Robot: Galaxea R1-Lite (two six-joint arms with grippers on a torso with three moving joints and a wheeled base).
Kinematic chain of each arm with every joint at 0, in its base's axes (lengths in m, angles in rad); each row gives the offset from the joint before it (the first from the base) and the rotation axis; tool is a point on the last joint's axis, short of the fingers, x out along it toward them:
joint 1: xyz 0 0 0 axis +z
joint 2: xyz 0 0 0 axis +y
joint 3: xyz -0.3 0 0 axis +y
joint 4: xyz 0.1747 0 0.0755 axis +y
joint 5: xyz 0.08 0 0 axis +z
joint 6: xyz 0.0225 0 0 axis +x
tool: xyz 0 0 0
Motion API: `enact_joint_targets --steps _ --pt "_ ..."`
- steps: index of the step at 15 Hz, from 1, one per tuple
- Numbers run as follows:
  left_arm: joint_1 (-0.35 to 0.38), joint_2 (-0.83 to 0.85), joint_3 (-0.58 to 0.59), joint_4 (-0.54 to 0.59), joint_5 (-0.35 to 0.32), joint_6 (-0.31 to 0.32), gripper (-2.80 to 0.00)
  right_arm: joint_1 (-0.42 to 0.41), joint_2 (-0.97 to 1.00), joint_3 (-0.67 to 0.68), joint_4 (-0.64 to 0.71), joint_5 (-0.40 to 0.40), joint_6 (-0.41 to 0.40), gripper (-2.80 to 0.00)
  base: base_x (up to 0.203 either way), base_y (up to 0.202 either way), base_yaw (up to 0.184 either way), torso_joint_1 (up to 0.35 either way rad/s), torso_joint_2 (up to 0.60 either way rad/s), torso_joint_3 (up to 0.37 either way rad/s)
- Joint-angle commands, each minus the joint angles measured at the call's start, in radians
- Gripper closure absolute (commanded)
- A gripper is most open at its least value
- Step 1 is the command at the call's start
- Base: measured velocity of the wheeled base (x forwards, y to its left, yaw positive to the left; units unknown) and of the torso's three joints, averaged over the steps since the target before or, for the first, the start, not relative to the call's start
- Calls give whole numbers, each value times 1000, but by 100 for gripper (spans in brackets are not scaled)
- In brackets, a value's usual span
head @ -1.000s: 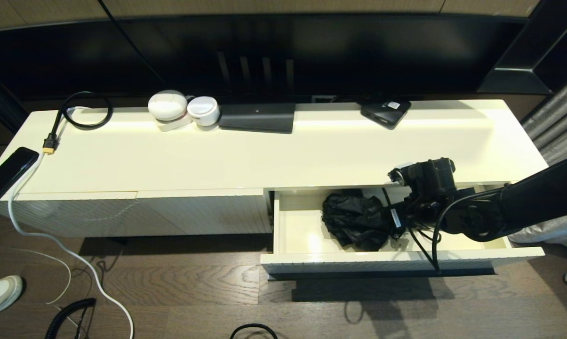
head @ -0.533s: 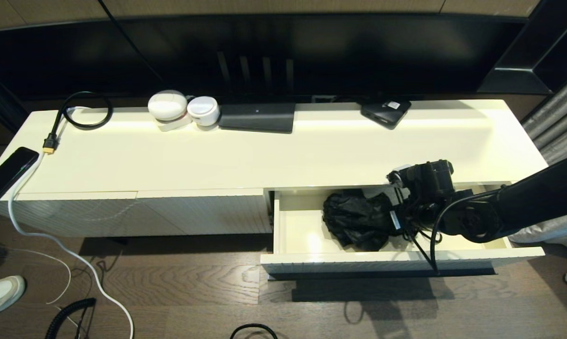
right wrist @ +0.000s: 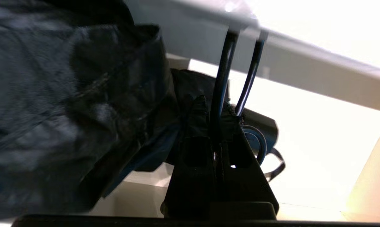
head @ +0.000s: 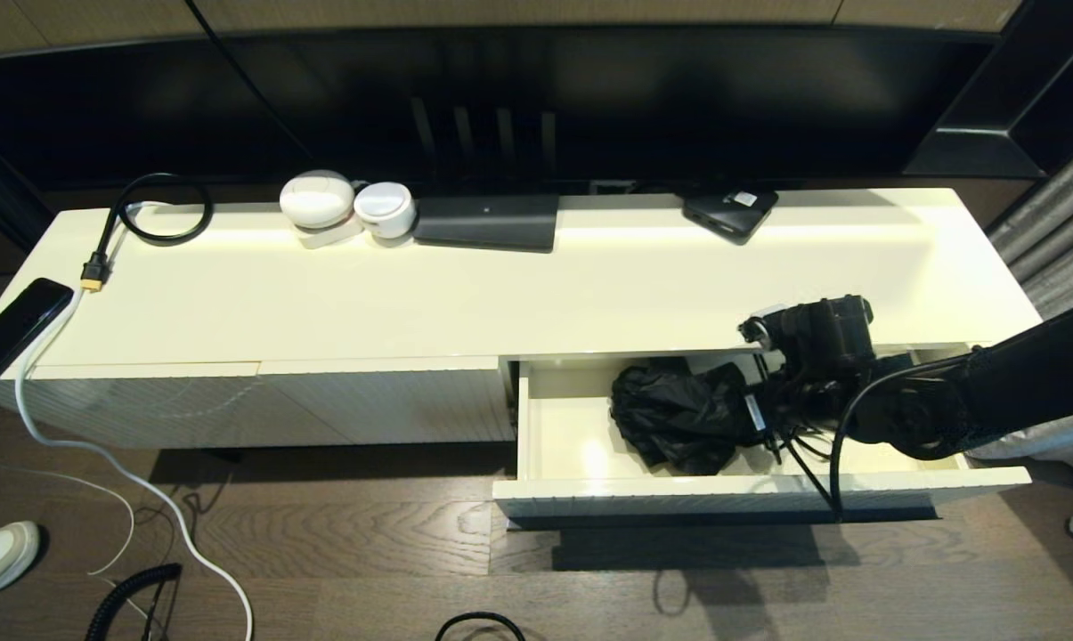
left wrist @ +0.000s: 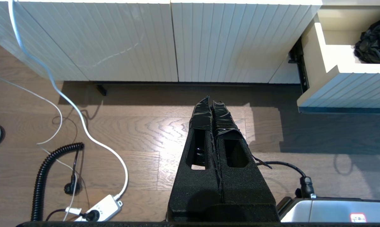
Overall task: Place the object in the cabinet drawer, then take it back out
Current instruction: Take the data cable out of the drawer and put it on the table
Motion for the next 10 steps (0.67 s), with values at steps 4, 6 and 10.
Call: enact_joint_targets --steps 4,6,10 --pt "0 0 0 -1 1 -1 0 4 -126 46 -3 -7 -21 0 0 0 0 0 0 0" --pt "0 0 0 -1 0 -1 0 7 -155 63 -3 -11 -23 0 0 0 0 0 0 0" --pt "2 0 2 -1 0 -1 0 33 -246 110 -1 -14 -58 0 0 0 0 0 0 0"
